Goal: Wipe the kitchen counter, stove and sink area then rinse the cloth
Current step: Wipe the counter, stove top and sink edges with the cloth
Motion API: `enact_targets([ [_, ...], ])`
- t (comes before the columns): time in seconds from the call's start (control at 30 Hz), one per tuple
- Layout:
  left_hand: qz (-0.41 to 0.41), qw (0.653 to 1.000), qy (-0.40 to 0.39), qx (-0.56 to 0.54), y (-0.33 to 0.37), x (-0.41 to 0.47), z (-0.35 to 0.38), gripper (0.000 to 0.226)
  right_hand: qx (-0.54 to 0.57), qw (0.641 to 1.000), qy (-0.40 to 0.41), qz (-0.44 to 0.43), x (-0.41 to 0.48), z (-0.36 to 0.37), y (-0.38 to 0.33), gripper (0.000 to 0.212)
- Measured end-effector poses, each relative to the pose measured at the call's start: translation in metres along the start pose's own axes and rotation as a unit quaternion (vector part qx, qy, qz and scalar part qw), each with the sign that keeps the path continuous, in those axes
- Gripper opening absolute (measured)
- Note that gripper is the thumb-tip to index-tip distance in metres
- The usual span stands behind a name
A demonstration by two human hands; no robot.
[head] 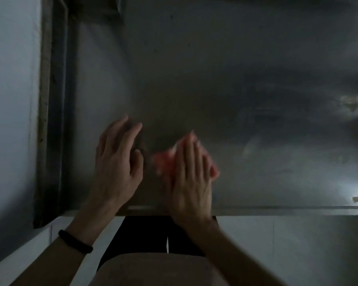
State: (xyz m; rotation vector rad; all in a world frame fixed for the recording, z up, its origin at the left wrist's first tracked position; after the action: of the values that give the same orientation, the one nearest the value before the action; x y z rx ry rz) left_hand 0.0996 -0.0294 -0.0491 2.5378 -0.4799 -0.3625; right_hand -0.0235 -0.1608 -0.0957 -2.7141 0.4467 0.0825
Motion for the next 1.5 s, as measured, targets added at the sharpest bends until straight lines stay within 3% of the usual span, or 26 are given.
enact_targets([
  [0.13, 0.040, 0.999, -0.016, 0.011, 0.024, 0.025, 0.015, 0.059, -0.003, 1.000, -0.020, 0.001, -0.042, 0.012, -0.006, 0.070],
  [0.37, 0.078, 0.996, -0.029, 0.018, 0.070, 0.060, 0.050, 0.071, -0.053, 0.981, -0.003, 0.187, -0.054, -0.053, 0.128, 0.070],
  [0.5, 0.084, 0.996, -0.014, 0.028, 0.086, 0.080, 0.073, 0.069, -0.032, 0.977, -0.001, 0.213, -0.051, -0.056, 0.137, 0.072],
  [0.63, 0.063, 0.996, -0.003, 0.069, 0.093, 0.099, 0.095, 0.071, -0.038, 0.991, -0.014, 0.130, -0.030, -0.049, 0.125, 0.072],
  [0.77, 0.056, 0.987, 0.034, 0.148, 0.090, 0.100, 0.111, 0.068, -0.044, 0.998, -0.008, 0.048, 0.055, -0.062, 0.146, 0.071],
  [0.97, 0.067, 0.974, 0.077, 0.201, 0.087, 0.100, 0.118, 0.070, -0.034, 0.998, 0.040, 0.028, 0.235, -0.093, 0.177, 0.067],
  [1.1, 0.072, 0.973, 0.086, 0.203, 0.090, 0.099, 0.117, 0.070, -0.046, 0.998, 0.031, 0.027, 0.282, -0.100, 0.188, 0.068],
  [1.23, 0.062, 0.976, 0.074, 0.197, 0.094, 0.099, 0.114, 0.070, -0.040, 0.998, 0.043, 0.017, 0.219, -0.093, 0.171, 0.065],
  [1.4, 0.058, 0.980, 0.058, 0.183, 0.096, 0.098, 0.114, 0.068, -0.029, 0.998, -0.015, -0.054, 0.019, -0.070, 0.153, 0.068],
  [1.5, 0.056, 0.980, 0.059, 0.184, 0.096, 0.098, 0.115, 0.069, -0.038, 0.995, -0.058, -0.078, -0.034, -0.066, 0.162, 0.077],
])
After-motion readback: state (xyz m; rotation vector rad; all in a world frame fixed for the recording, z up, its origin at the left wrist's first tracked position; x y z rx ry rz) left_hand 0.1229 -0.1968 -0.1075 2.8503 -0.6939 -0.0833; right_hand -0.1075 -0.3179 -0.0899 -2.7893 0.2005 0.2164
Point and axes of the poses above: each hand's wrist, its own x-axis towards the middle knuckle, its own z-axis out of the palm, y = z × x, the point moved 2 cm from there along x, towards the middle knuckle, and after that the axes turned 3 degrees about -z, right-handed, at the moved point
